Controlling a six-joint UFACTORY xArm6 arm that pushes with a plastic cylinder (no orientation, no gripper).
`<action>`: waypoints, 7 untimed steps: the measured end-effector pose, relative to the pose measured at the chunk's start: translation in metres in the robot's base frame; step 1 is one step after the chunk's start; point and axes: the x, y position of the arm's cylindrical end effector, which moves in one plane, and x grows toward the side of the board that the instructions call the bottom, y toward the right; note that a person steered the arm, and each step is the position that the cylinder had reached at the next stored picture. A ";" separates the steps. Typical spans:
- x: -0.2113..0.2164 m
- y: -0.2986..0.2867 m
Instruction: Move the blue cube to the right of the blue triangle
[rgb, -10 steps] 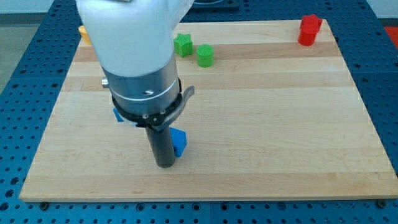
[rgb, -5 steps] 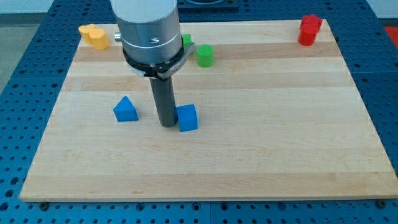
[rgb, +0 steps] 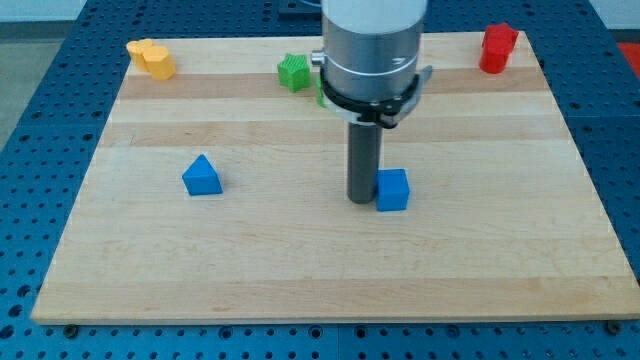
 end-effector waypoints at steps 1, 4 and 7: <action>0.019 0.044; 0.031 0.126; -0.008 0.114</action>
